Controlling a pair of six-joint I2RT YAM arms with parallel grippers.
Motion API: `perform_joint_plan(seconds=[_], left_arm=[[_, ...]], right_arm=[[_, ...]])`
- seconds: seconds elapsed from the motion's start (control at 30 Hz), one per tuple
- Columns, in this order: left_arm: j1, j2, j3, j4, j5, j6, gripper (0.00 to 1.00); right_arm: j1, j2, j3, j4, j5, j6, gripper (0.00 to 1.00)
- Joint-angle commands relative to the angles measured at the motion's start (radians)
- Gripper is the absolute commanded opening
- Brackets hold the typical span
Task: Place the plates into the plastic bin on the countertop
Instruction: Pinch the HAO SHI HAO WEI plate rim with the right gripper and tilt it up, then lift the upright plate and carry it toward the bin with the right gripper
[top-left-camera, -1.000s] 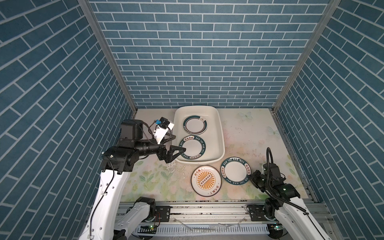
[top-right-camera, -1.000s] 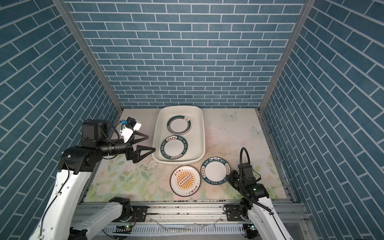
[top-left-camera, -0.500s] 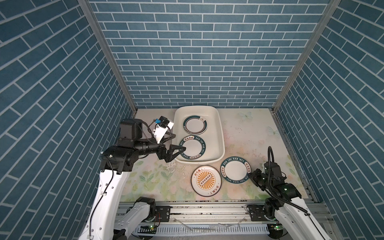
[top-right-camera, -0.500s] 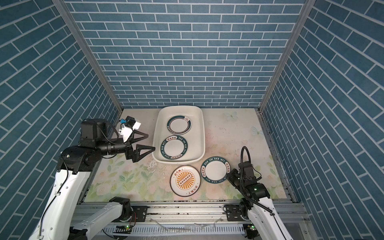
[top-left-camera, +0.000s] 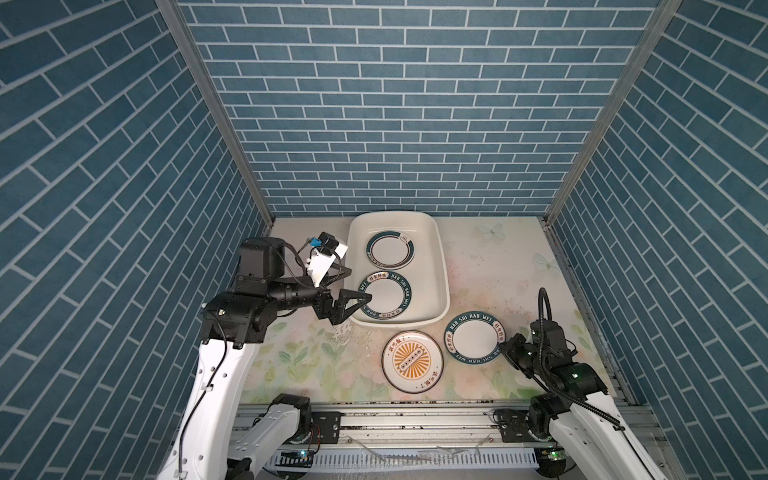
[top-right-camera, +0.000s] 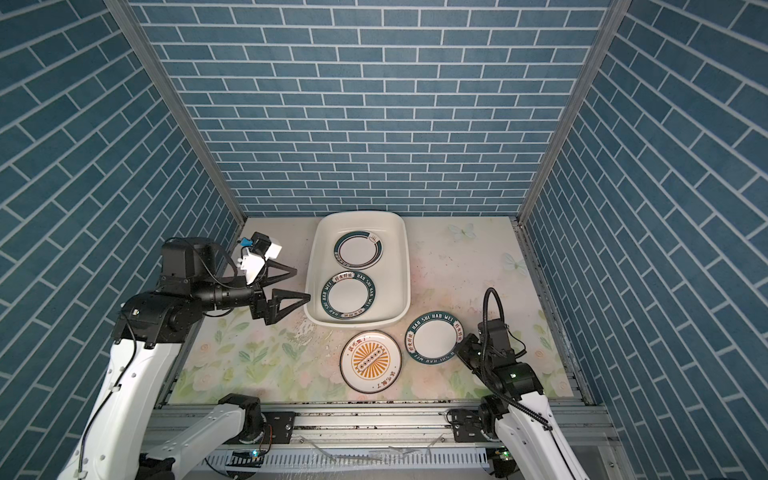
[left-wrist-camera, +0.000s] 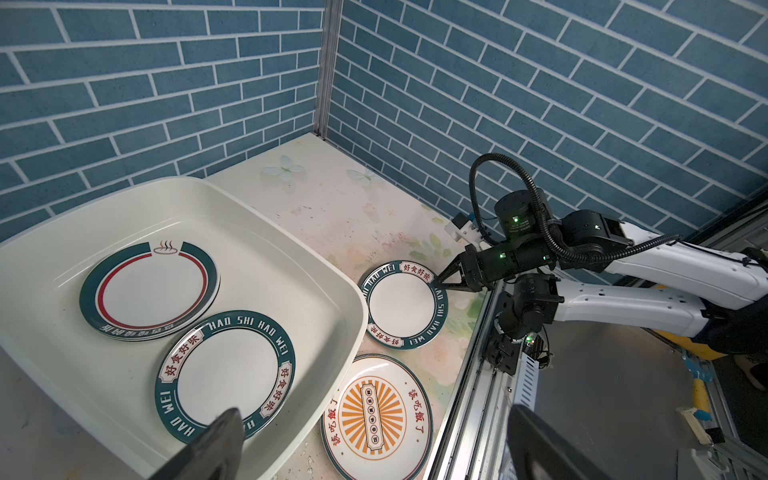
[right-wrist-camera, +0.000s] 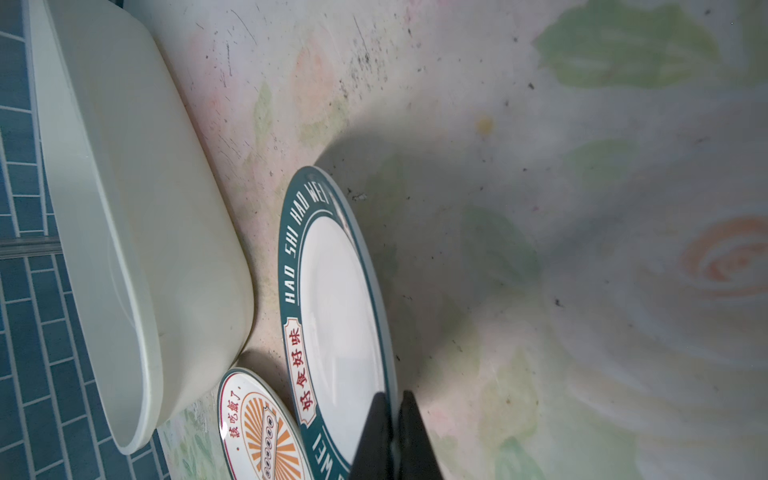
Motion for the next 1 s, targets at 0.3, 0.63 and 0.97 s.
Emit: perform_joint_plan(seconds=[0.3,0.63,0.97], left_arm=[[-0.006,-0.002,0.030,0.003,0.010,-0.003,1.00],[-0.005,-0.001,0.033,0.005,0.006,-0.001,0.99],[-0.005,-0.002,0.033,0.000,0.001,0.004,1.00]], right_arm=[[-0.003,0.056,0.178,-0.071,0.072,-0.064,0.00],[-0.007,0.089,0.312,-0.191,0.144,-0.160,0.00],[-0.006,0.141,0.440,-0.239,0.173,-0.230,0.00]])
